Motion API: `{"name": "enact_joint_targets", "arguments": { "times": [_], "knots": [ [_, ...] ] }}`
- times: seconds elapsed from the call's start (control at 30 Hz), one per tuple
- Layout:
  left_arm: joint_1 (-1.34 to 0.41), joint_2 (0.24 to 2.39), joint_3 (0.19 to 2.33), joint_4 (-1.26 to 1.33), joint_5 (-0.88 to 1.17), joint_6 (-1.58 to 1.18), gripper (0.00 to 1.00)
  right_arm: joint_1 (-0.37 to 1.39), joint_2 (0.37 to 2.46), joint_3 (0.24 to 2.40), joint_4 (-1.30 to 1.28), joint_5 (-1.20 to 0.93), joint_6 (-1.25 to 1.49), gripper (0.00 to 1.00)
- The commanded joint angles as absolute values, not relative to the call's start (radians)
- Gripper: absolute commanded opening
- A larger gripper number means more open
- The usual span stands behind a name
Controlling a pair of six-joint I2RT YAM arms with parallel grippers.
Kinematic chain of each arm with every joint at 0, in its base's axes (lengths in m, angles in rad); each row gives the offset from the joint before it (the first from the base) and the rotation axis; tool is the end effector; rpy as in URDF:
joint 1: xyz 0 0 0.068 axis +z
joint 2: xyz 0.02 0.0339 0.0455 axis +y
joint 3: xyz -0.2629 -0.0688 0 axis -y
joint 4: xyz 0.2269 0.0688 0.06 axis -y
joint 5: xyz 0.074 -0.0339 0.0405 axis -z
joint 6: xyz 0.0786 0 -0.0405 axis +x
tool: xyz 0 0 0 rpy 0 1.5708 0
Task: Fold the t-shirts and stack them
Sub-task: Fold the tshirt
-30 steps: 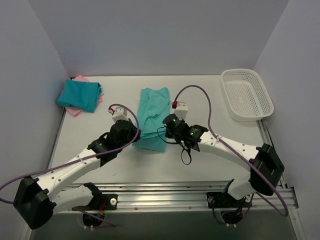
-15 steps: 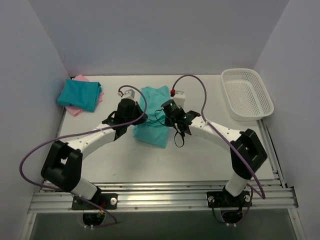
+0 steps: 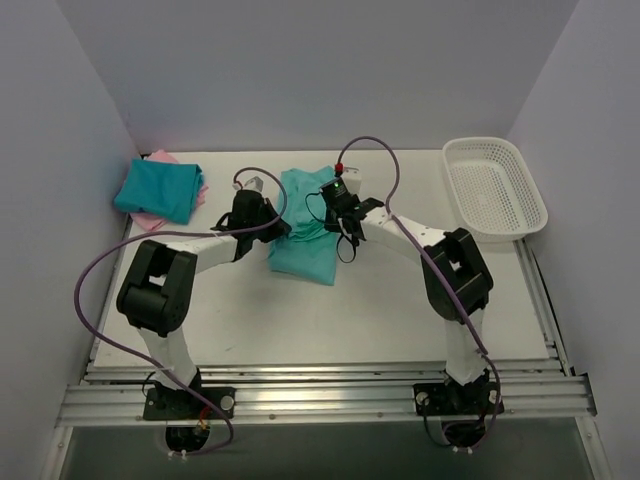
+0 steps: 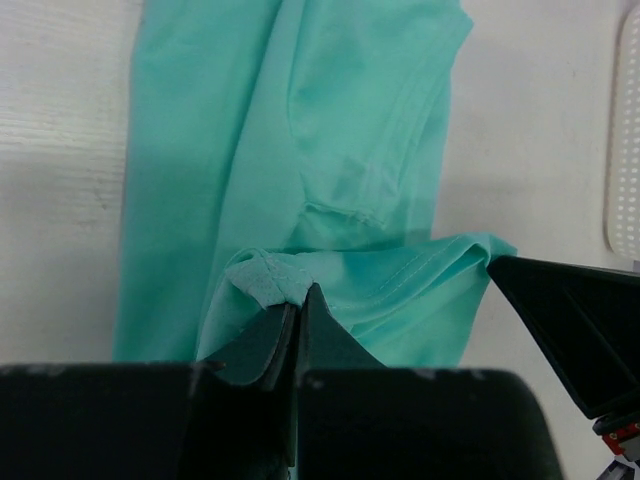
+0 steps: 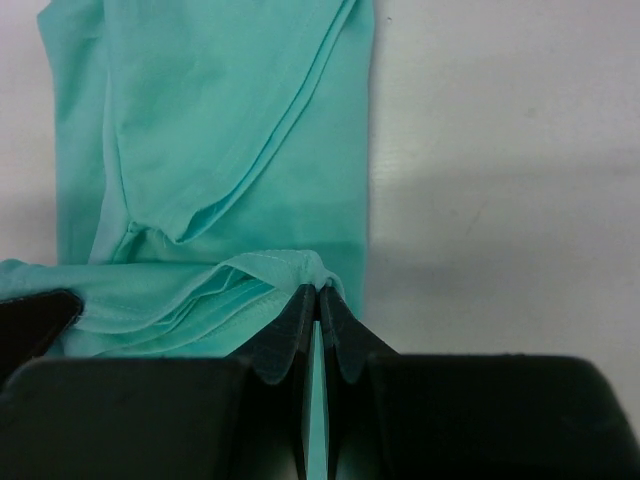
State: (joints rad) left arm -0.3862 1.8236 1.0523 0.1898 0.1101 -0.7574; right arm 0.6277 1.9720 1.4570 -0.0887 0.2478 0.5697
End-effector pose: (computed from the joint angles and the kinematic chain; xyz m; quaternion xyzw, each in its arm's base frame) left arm 0.3834 -0.1652 0.1693 -0.1365 0.8685 -0.2972 0.3724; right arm 0.3944 0.2624 0.2107 0.0320 0.8799 0.1696 0.4428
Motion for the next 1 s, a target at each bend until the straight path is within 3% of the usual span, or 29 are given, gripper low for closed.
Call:
{"name": "enact_joint_targets", "arguments": {
  "times": [0.0, 0.5, 0.53, 0.6, 0.63, 0.7, 0.73, 0.77, 0.8, 0.97],
  "knots": [
    [-0.353, 1.864, 1.111, 0.298, 0.167, -0.773, 0.02, 0.611, 2.026, 1.538, -0.114, 0.221, 0.542, 0.00],
    [-0.264, 2.138, 1.259, 0.425, 0.307, -0.804, 0.02, 0.543, 2.229, 1.677, -0.092, 0.127, 0.537, 0.00],
    [-0.259, 2.146, 1.259, 0.436, 0.314, -0.805, 0.02, 0.540, 2.236, 1.675, -0.089, 0.111, 0.537, 0.03],
    [-0.253, 2.167, 1.264, 0.451, 0.333, -0.807, 0.04, 0.537, 2.238, 1.672, -0.071, 0.094, 0.532, 0.28],
    [-0.252, 2.175, 1.270, 0.462, 0.353, -0.807, 0.11, 0.535, 2.232, 1.669, -0.068, 0.092, 0.529, 0.60],
    [-0.242, 2.177, 1.279, 0.471, 0.365, -0.807, 0.41, 0.532, 2.214, 1.663, -0.057, 0.097, 0.523, 0.93],
    [-0.241, 2.174, 1.282, 0.472, 0.377, -0.807, 0.56, 0.531, 2.203, 1.657, -0.055, 0.104, 0.522, 0.94],
    [-0.238, 2.171, 1.293, 0.474, 0.382, -0.798, 0.83, 0.526, 2.195, 1.654, -0.055, 0.109, 0.520, 0.95],
    [-0.236, 2.168, 1.301, 0.465, 0.385, -0.795, 0.96, 0.525, 2.175, 1.649, -0.054, 0.112, 0.517, 0.95],
    [-0.224, 2.129, 1.368, 0.414, 0.406, -0.773, 0.94, 0.520, 2.100, 1.602, -0.051, 0.123, 0.514, 0.95]
  ]
}}
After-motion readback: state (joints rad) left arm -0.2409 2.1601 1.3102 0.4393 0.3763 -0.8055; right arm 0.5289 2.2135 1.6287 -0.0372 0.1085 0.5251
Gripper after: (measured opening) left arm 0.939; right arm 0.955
